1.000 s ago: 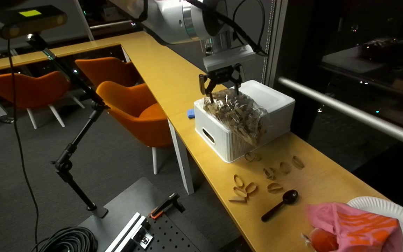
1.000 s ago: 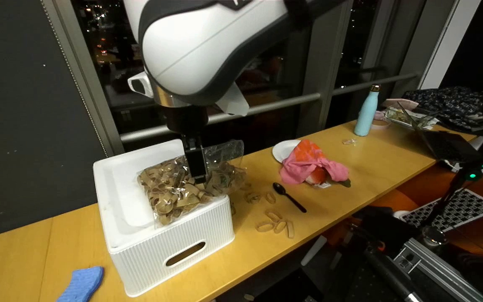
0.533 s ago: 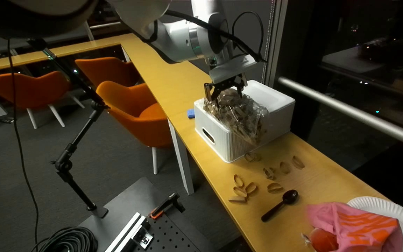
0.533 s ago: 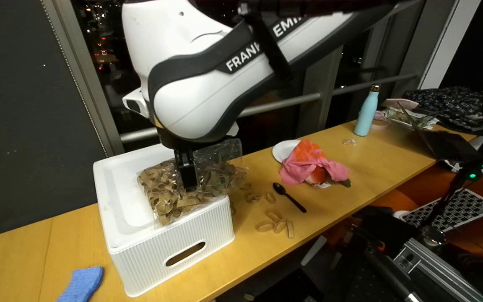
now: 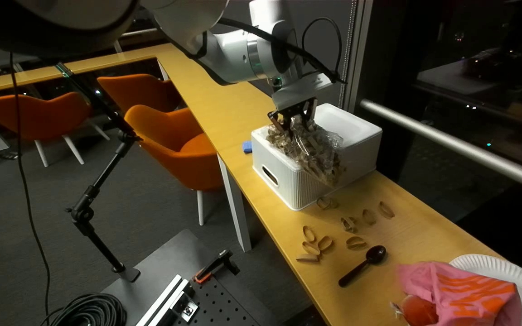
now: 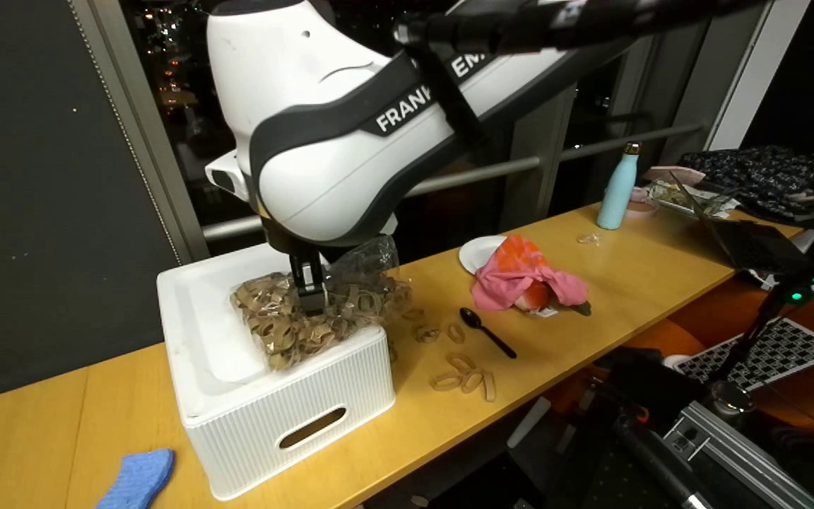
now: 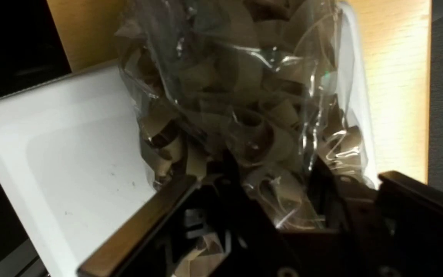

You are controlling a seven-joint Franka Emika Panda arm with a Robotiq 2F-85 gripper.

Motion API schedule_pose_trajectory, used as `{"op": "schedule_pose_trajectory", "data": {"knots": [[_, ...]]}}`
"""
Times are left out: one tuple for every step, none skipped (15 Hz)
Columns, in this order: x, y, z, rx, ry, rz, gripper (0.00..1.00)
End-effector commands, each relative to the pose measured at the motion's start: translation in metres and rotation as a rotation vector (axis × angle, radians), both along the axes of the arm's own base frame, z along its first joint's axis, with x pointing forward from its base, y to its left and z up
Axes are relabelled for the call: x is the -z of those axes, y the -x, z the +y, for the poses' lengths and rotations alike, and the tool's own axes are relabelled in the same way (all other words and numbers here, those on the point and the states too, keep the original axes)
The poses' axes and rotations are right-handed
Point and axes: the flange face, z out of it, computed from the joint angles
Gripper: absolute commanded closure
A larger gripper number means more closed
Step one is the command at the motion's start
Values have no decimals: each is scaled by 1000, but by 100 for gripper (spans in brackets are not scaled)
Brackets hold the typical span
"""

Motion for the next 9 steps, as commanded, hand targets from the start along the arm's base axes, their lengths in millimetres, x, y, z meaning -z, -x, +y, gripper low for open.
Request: {"op": "schedule_pose_trajectory", "data": {"knots": [[3, -8, 4, 16, -12, -26, 85], [4, -10, 5, 20, -18, -20, 94], [4, -12, 7, 23, -21, -19, 99], [3, -14, 10, 24, -24, -17, 100], [2, -16, 14, 24, -28, -17, 100], [1, -18, 19, 22, -28, -20, 98], [0, -21, 26, 17, -29, -22, 98], [0, -23, 32, 13, -30, -25, 98], [1, -26, 39, 8, -30, -25, 97]]}}
